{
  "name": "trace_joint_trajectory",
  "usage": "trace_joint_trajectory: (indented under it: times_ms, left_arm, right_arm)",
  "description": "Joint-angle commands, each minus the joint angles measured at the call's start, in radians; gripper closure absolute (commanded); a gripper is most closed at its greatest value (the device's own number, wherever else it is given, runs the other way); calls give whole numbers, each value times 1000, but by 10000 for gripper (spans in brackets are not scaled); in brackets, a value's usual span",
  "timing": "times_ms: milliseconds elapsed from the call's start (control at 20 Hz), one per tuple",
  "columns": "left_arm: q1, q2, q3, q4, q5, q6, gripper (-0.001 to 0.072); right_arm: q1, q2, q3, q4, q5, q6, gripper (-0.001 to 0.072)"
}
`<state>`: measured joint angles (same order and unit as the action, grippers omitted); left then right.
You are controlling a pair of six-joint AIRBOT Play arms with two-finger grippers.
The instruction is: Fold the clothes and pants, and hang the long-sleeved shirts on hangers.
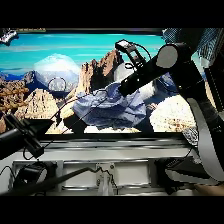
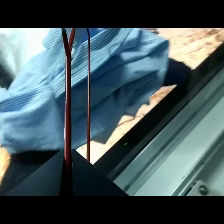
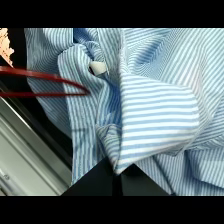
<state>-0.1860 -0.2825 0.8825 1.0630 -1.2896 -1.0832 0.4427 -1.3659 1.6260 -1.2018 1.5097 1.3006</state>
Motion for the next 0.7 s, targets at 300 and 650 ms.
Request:
trace_joint_trajectory:
  times_ms: [300,650]
  left_arm:
    - [-1,-341,0,-327,120,319,698]
    - [19,-847,1,-1007,151,842,698]
  right_arm:
    - [1,69,1,40,42,8,683]
    - [1,212,1,91,48,38,683]
